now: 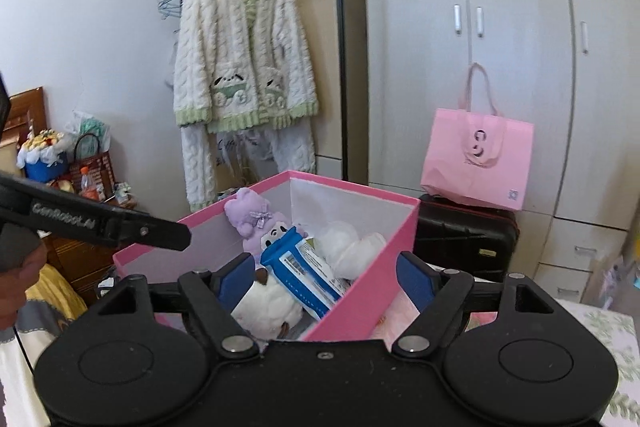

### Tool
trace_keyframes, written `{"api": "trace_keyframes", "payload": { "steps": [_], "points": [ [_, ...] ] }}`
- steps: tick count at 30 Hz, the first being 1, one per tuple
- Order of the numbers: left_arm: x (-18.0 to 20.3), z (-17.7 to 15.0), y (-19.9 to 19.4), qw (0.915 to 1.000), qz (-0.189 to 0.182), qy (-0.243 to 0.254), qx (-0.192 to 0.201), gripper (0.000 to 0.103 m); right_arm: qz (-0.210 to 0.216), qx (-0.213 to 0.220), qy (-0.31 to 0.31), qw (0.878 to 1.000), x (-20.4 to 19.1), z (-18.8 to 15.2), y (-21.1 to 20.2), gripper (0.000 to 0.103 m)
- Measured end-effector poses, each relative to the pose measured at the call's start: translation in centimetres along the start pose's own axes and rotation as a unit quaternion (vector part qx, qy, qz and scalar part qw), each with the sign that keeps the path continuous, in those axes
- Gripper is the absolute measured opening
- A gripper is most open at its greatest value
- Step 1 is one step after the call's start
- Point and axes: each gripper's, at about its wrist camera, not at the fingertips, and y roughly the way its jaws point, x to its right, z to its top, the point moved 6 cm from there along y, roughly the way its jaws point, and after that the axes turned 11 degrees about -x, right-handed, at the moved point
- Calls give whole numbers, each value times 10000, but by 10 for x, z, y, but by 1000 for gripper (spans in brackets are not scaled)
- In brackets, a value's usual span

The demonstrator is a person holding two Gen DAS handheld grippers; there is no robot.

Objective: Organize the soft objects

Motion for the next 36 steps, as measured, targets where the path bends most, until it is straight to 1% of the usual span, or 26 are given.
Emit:
{"api": "trace_keyframes", "payload": {
  "steps": [7,11,14,16,21,22,25,27,28,30,32,34,36],
  "points": [
    [17,-16,-30,9996,-71,137,220,70,-275,135,197,9993,6,-10,-38,83],
    [28,-23,-44,9991,-65,206,354,75,-395,181,262,9987,7,-17,-58,85],
    [35,-32,-43,9989,-22,314,345,78,-527,176,292,9980,8,-27,-69,85],
    [36,-40,-39,9992,16,268,290,78,-539,199,353,9977,10,-36,-75,86],
    [45,-55,-36,9994,-70,198,269,80,-622,194,500,9966,13,-57,-88,86],
    [48,-57,-37,9994,-85,196,263,80,-640,197,538,9963,14,-59,-91,86],
    [52,-61,-40,9995,-110,-22,282,81,-717,211,678,9949,19,-65,-101,86],
    [58,-62,-44,9995,-81,33,312,81,-761,257,799,9936,24,-69,-110,87],
    [62,-62,-47,9993,-37,84,356,82,-782,275,831,9931,26,-70,-115,88],
    [67,-65,-53,9987,54,174,478,88,-877,311,861,9919,30,-74,-124,89],
    [72,-70,-58,9979,121,260,574,89,-985,339,900,9905,33,-77,-131,89],
    [75,-74,-60,9980,70,243,580,90,-1002,336,944,9899,34,-82,-137,89],
    [76,-78,-63,9978,-4,210,626,95,-995,307,977,9898,34,-86,-141,89]
  ]
}}
